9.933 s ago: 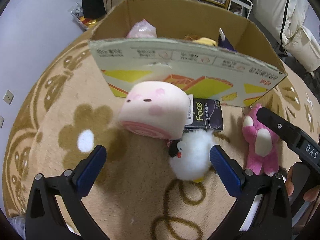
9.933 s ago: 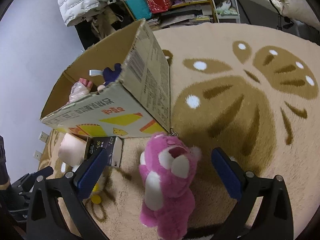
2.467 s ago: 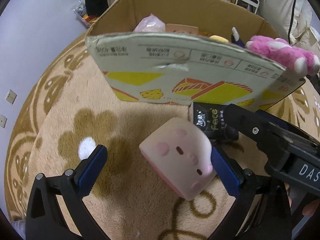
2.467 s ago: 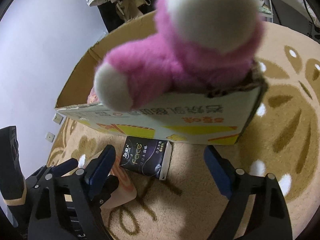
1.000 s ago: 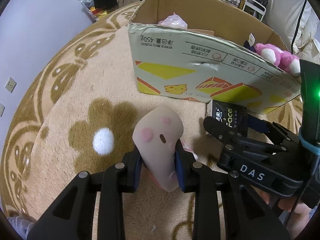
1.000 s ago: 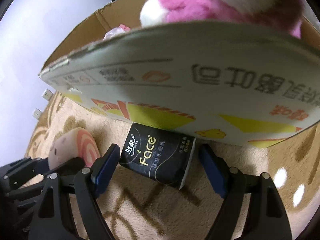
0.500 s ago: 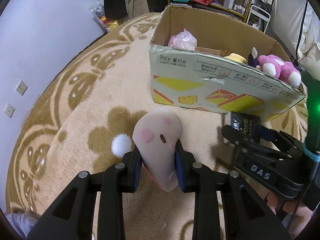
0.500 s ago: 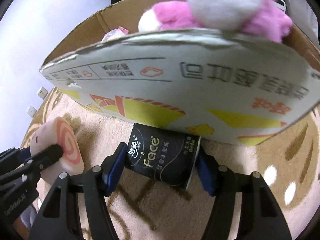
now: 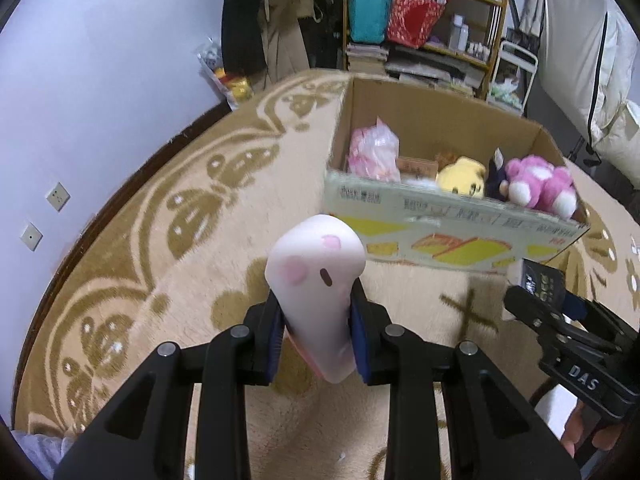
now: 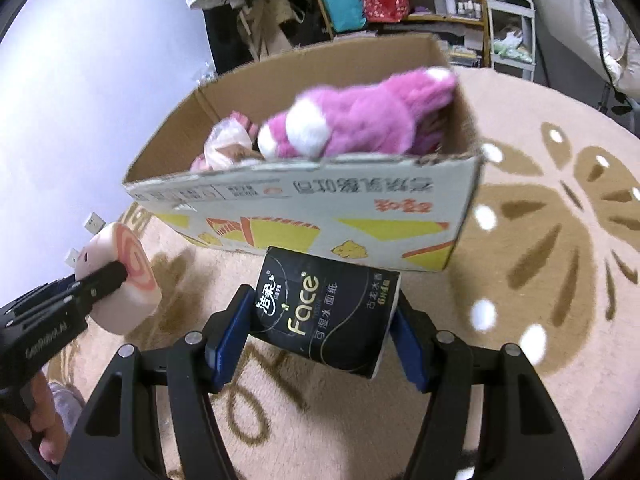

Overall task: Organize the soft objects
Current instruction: 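Lift the roll plush with left tool while right tool lifts the tissue pack toward the box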

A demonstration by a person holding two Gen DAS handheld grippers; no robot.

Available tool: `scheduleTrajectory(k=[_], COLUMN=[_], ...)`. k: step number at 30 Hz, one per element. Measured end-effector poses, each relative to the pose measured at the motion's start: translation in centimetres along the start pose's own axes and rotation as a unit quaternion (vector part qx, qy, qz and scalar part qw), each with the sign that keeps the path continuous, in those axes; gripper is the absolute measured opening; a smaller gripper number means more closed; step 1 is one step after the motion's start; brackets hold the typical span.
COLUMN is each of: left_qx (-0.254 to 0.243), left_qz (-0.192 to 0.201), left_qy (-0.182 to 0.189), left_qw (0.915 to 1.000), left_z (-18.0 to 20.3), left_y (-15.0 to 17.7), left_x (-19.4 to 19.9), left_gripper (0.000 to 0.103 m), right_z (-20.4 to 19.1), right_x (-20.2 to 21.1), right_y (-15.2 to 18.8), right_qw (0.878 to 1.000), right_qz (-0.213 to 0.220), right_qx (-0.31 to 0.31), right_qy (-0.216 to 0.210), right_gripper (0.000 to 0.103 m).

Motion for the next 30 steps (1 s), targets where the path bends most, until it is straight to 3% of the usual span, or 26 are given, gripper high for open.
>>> scheduleTrajectory(k=[10,22,25,30], left_qx=[-0.014,-0.007,-0.031,-0.034], left_qz=[0.032,0.079,0.099,0.112], left_qy=[-0.005,0.012,-0.01,-0.005], left_qw=[0.9994,0.9967,0.9946,0.9931], left_z=[0.2,0.5,0.9,1.0], left_y=[-0.3,-2.9,-4.3,-6.3], left_x=[1.6,4.4,5.1,5.2], left_gripper=[0.028,0.028,0.028,0.029], right_z=[3.7,2.9,2.8,2.9], right_x=[5.6,10.6,11.1,11.2], right_y=[-1.4,-4.1,-5.0,-6.8], right_qw=[0.999,0.993,0.991,0.989], right_qz=[0.047,0.118,0.13,0.141], right_qx=[-0.013,-0.007,-0.005,0.002], right_qy=[-0.01,-0.026,-0.033,-0.03], right_gripper=[0.069,0.069,0.069,0.069])
Point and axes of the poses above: each gripper's, at about its wrist camera, not at the fingertips, and x roughly against the way its jaws point, z to its right, y to its underside, the point moved 6 cm from there along -x, roughly the way its jaws point, and after that the axes turned 10 degrees about y, right-handed, at the moved point
